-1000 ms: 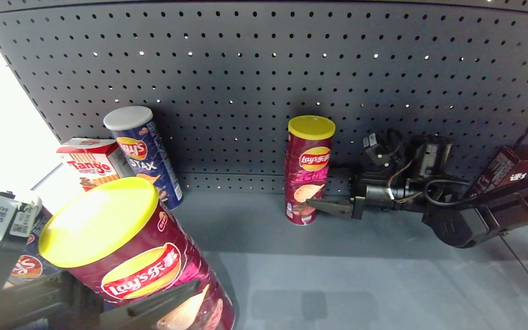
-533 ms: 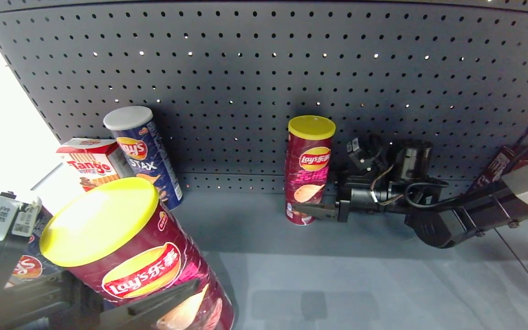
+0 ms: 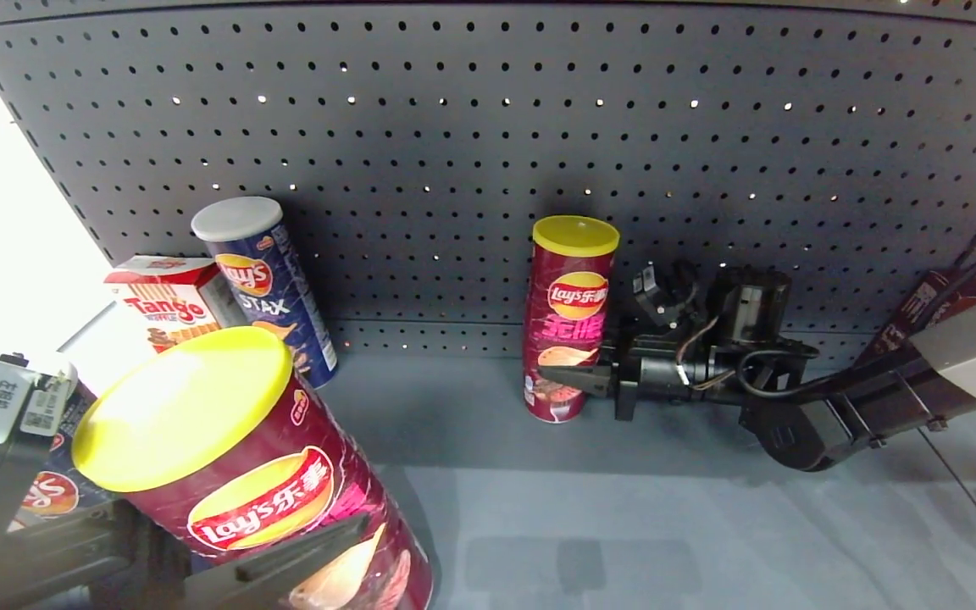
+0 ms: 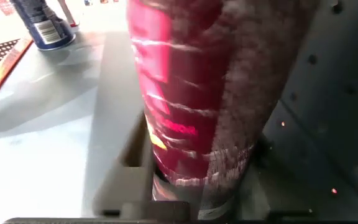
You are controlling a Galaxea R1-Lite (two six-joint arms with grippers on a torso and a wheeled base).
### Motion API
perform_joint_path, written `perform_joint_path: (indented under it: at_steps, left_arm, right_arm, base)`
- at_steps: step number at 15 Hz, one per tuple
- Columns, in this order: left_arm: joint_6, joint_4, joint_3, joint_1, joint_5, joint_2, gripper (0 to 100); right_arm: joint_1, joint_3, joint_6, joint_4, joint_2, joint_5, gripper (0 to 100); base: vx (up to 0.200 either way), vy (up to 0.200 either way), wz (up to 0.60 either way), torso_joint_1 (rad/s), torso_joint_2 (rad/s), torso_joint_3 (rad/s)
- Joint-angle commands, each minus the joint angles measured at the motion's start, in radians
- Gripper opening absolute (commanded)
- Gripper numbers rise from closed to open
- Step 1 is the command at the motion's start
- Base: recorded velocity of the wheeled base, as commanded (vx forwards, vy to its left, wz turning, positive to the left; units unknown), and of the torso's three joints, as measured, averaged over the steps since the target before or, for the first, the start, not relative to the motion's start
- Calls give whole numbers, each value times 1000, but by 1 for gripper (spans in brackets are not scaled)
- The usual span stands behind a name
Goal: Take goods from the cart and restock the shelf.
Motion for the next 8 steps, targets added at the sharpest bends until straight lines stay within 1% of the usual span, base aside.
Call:
perform_joint_path:
  at_steps: [1,3,6,7,8]
  left_arm:
    - [0,-1,2,-1,0,0,0]
    - [0,-1,8,1,0,-5,0]
    - [0,-1,9,1,0,-8,0]
    - [1,-2,9,1,0,-8,0]
    - [1,-2,9,1,0,-8,0]
  right_arm:
    - [17,63,1,2,-75,-16,0]
    - [39,145,4,3,-178,-54,0]
    - [72,300,7,7,-345,-67,0]
    - [83,336,5,2,-373,-91,0]
    - [114,410,4,-1,-431,-145,0]
  base:
    - [0,0,0,0,0,0]
    - [0,0,0,0,0,0]
    - [0,0,0,0,0,0]
    - [0,0,0,0,0,0]
    - [0,0,0,0,0,0]
